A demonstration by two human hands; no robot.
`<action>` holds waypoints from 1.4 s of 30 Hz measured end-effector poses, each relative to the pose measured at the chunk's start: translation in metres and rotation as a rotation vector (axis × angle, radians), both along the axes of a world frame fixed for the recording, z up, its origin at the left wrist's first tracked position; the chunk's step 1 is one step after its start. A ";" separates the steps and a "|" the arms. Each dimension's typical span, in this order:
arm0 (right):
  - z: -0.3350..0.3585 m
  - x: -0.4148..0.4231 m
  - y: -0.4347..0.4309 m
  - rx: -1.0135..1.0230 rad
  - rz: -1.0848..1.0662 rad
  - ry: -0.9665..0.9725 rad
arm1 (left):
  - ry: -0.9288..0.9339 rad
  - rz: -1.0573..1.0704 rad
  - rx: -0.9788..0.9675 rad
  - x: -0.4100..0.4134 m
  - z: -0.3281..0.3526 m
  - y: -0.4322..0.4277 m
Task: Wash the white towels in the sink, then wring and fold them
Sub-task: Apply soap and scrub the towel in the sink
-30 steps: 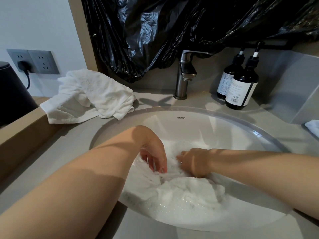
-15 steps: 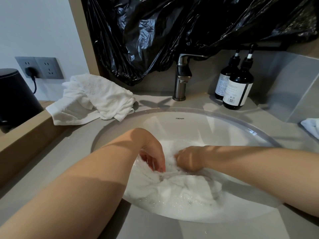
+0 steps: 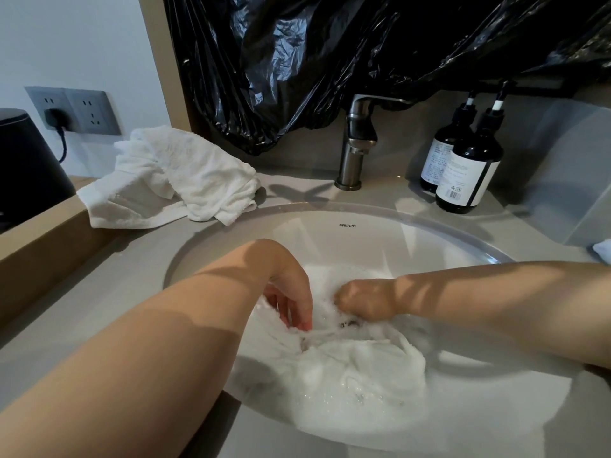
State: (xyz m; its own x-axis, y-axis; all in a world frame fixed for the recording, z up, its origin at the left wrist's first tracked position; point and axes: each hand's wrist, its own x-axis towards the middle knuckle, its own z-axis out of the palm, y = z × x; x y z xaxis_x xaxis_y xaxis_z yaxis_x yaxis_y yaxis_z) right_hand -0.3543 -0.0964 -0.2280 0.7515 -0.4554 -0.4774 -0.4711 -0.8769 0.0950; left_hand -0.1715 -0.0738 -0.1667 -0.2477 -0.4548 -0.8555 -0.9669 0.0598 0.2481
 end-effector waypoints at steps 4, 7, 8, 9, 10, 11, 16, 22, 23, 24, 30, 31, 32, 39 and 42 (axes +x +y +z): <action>-0.002 0.006 -0.006 0.028 -0.058 0.005 | 0.012 0.003 0.014 0.001 0.003 0.001; 0.005 0.015 -0.008 0.090 -0.101 0.005 | 0.026 0.004 0.046 0.003 0.005 -0.001; 0.010 0.019 -0.009 0.116 -0.162 -0.032 | 0.024 0.000 0.053 0.002 0.005 -0.003; 0.015 0.023 -0.009 0.159 -0.234 -0.088 | 0.021 -0.008 0.055 0.002 0.005 -0.004; 0.021 0.025 -0.012 0.200 -0.286 -0.158 | 0.017 -0.015 0.057 0.001 0.005 -0.005; 0.026 0.025 -0.015 0.229 -0.335 -0.219 | 0.011 -0.022 0.060 0.001 0.005 -0.006; 0.057 0.014 -0.004 0.285 -0.451 -0.243 | -0.024 -0.054 0.064 -0.003 0.007 -0.005; 0.084 -0.001 0.037 0.366 -0.631 -0.133 | -0.082 -0.073 0.011 -0.008 0.018 0.009; 0.086 -0.003 0.043 0.382 -0.668 -0.098 | -0.109 -0.118 -0.005 -0.011 0.022 0.014; 0.087 -0.005 0.050 0.412 -0.702 -0.034 | -0.153 -0.184 -0.019 -0.015 0.023 0.018; 0.051 0.002 0.090 0.412 -0.594 0.188 | -0.481 -0.491 -0.176 -0.041 0.002 0.040; 0.050 0.002 0.089 0.381 -0.615 0.144 | -0.455 -0.470 -0.209 -0.041 0.000 0.039; 0.053 -0.002 0.085 0.389 -0.707 0.062 | -0.387 -0.405 -0.228 -0.038 -0.001 0.037; 0.100 -0.027 0.064 0.681 -1.303 -0.967 | 0.549 0.762 -0.334 0.001 0.037 0.033; 0.110 -0.021 0.064 0.571 -1.287 -1.266 | 0.800 1.023 -0.278 -0.016 0.034 0.024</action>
State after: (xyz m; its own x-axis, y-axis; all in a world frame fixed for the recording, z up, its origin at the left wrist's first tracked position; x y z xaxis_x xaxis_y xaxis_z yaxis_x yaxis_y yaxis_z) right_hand -0.3753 -0.0324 -0.1177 0.1108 -0.9570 -0.2680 -0.3251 0.2199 -0.9197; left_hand -0.1871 -0.0497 -0.1331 -0.0794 -0.8715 -0.4839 -0.1997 -0.4617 0.8643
